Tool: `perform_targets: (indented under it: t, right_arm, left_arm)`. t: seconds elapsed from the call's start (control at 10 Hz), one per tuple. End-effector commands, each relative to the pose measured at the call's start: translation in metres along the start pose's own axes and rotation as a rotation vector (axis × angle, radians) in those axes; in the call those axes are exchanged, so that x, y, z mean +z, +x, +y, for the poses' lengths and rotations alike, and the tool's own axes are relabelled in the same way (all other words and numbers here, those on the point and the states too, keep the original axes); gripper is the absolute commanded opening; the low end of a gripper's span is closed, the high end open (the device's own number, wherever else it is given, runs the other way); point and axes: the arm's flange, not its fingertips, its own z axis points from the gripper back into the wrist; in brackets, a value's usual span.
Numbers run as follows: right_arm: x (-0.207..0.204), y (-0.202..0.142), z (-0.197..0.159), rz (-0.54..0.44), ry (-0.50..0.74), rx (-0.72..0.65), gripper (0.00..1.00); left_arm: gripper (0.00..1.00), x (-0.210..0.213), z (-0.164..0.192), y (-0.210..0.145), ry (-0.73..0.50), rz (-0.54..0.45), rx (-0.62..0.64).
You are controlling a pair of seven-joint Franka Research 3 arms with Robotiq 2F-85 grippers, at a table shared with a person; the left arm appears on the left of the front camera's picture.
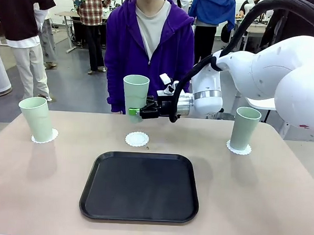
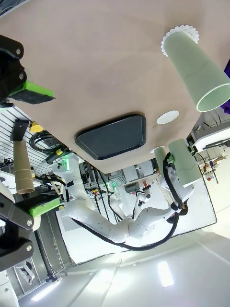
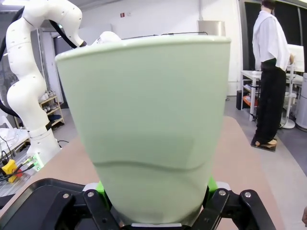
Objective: Place coasters on the table and set cups on them.
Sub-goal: Take one Reusable plastic cup from the Flat Tray and place it on a coaster set by the human.
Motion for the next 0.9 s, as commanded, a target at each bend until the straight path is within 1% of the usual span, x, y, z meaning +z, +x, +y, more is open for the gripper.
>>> perform_targets:
  t: [0.0, 0.6, 0.8]
  right_arm:
    - [0.001, -0.001, 0.001, -0.005, -0.01, -0.005, 0.81]
    - [0.0, -0.001, 0.0, 0.001, -0.001, -0.002, 0.81]
    - [0.008, -0.021, -0.006, 0.036, 0.118, 0.046, 0.81]
  left_arm:
    - [1.0, 0.001, -0.002, -0.001, -0.002, -0.007, -0.005]
    - [1.0, 0.001, -0.002, -0.001, -0.002, -0.007, -0.005]
    - [1.0, 0.001, -0.002, -0.001, -0.002, -0.007, -0.005]
